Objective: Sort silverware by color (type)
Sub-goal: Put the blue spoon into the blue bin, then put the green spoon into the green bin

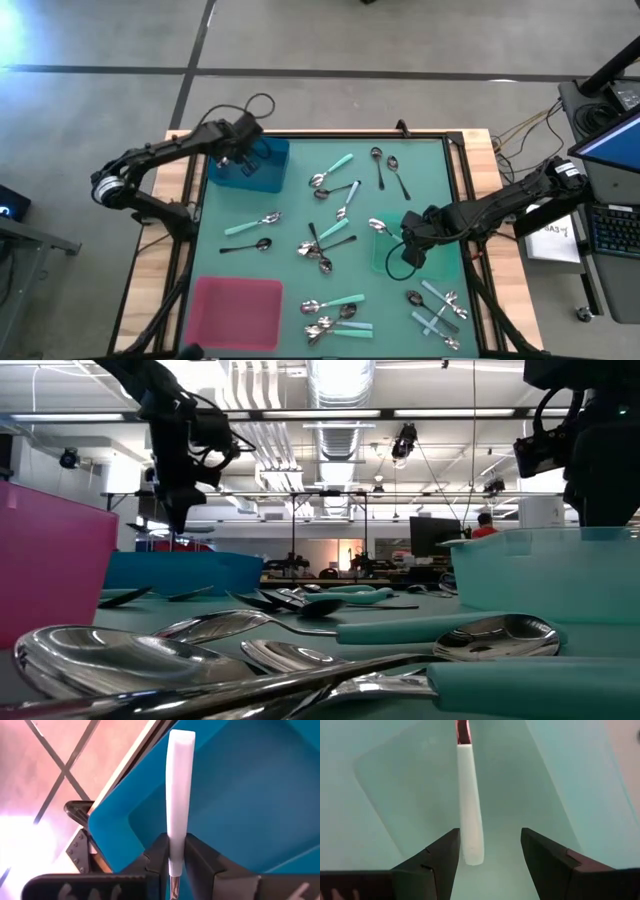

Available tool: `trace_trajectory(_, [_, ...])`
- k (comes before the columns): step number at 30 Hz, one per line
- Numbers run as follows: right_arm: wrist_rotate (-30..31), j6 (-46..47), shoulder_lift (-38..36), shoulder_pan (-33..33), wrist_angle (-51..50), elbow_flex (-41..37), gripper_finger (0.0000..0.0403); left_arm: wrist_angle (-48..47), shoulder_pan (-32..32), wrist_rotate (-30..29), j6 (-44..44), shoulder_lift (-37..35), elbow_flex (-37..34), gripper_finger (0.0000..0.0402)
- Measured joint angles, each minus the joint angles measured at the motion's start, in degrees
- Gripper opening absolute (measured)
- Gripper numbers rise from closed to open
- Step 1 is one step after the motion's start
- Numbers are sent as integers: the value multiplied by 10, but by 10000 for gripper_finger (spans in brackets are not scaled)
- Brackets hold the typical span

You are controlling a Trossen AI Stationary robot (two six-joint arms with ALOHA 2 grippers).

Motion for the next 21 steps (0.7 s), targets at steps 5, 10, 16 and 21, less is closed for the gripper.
trace_trajectory(5, [-3, 24, 0, 0, 22, 0, 201, 0, 1, 1, 15, 0, 0, 79])
trace_trajectory(10, [0, 37, 0, 0, 33, 0, 201, 0, -1, 23, 26, 0, 0, 110])
trace_trajectory(16, [3, 37, 0, 0, 41, 0, 201, -54, -4, 302, -6, -4, 0, 121])
trace_trajectory(21, [3, 24, 0, 0, 40, 0, 201, -77, -52, 381, -62, -5, -10, 120])
